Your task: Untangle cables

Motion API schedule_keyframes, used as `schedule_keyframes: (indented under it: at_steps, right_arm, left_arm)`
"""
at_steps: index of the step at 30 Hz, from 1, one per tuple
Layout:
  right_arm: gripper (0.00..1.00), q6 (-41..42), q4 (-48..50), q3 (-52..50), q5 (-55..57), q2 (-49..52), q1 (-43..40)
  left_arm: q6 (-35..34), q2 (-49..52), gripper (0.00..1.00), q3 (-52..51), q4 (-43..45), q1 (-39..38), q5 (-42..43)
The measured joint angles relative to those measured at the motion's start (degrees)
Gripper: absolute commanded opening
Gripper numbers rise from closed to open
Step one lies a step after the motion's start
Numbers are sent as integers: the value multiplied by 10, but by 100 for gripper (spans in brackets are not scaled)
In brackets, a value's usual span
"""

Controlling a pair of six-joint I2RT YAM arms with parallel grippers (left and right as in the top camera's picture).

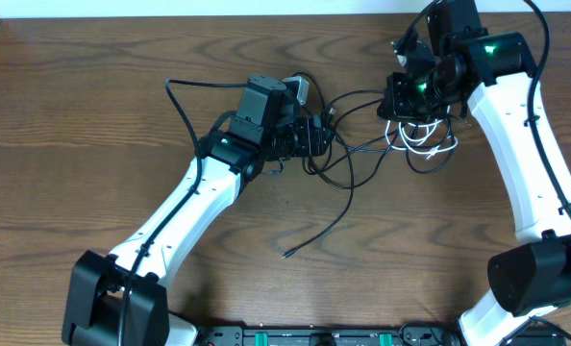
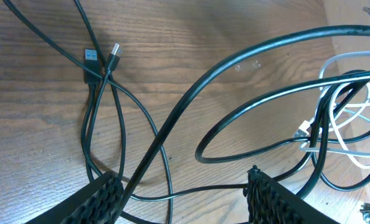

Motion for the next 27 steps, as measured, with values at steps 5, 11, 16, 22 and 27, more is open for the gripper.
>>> schedule_keyframes:
  at_steps: [5, 11, 16, 22, 27]
  right_arm:
    - [1, 0, 0, 0, 0, 0, 0]
    - [1, 0, 0, 0, 0, 0, 0]
    - [1, 0, 0, 0, 0, 0, 0]
    - [1, 0, 0, 0, 0, 0, 0]
    - [1, -1, 0, 0, 0, 0, 0]
  left_arm:
    - [0, 0, 66, 0, 0, 0, 0]
    - [0, 0, 66, 0, 0, 0, 0]
    - [0, 0, 66, 0, -1, 0, 0]
    - [0, 0, 66, 0, -5, 0, 0]
    - [0, 0, 66, 0, -7, 0, 0]
